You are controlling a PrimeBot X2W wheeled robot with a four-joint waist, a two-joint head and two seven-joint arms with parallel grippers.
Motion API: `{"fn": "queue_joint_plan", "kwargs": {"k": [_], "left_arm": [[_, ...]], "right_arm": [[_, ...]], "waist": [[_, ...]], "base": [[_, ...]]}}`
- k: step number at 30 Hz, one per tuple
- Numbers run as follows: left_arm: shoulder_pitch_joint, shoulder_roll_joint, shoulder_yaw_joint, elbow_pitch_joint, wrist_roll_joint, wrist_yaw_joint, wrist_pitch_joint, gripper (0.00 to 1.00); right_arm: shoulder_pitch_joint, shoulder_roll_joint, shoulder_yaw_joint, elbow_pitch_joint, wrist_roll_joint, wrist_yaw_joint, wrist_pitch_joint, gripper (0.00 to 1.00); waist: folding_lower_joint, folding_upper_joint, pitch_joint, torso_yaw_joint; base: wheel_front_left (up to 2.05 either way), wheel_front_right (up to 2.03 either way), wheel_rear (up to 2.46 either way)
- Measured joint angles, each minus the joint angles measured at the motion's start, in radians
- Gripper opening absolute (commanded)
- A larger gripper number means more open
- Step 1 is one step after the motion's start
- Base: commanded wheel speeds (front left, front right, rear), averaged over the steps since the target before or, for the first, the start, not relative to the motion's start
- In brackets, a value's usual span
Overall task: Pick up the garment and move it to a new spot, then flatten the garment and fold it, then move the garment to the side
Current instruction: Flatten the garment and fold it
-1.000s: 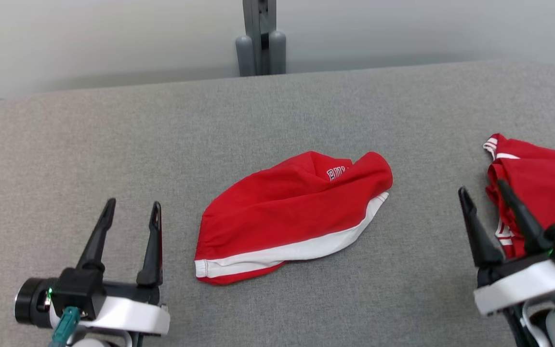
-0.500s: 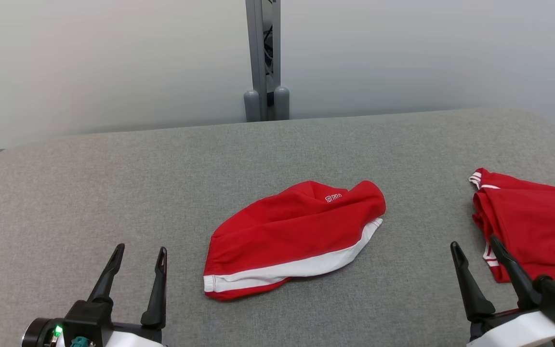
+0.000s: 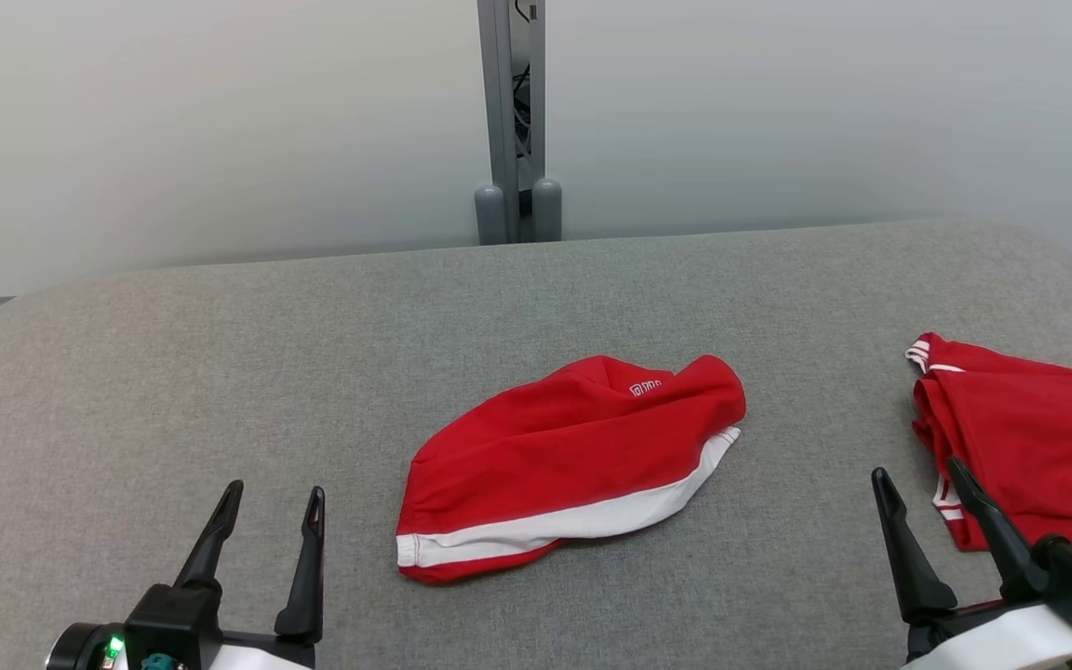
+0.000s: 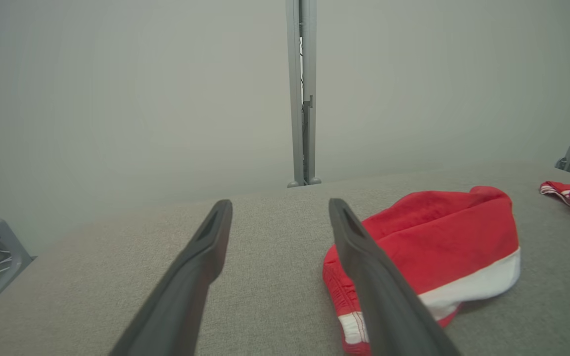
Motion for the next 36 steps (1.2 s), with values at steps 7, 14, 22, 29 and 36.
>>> {"fn": "queue_joint_plan", "kwargs": {"k": [7,14,22,29,36], "left_arm": [[0.0,0.0,-0.007,-0.007,-0.002,0.003,0.006,1.0],[-0.026,-0.01,-0.049,0.004,-0.052,-0.046,0.101,1.0],[-0.097,-0.009,-0.096,0.117,-0.159,-0.14,0.305,1.0],[-0.144,-0.012,-0.095,0.216,-0.19,-0.178,0.32,1.0],[-0.177,-0.012,-0.107,0.253,-0.2,-0.213,0.329,0.0]], "right_arm": [[-0.001,0.003,0.003,0.0,0.0,0.0,0.003,1.0],[-0.006,0.001,0.017,0.004,0.002,0.0,0.003,1.0],[-0.033,-0.003,0.043,0.01,0.009,0.0,0.004,1.0],[-0.055,-0.002,0.043,0.021,0.011,0.0,-0.006,1.0],[-0.074,-0.005,0.035,0.035,0.014,0.0,-0.015,1.0]], "waist": [[0.0,0.0,0.002,0.0],[0.0,0.0,0.016,-0.014],[0.0,0.0,0.07,-0.049],[0.0,0.0,0.136,-0.082],[0.0,0.0,0.177,-0.092]], "base": [[0.0,0.0,0.0],[0.0,0.0,0.0],[0.0,0.0,0.0],[0.0,0.0,0.0],[0.0,0.0,0.0]]}}
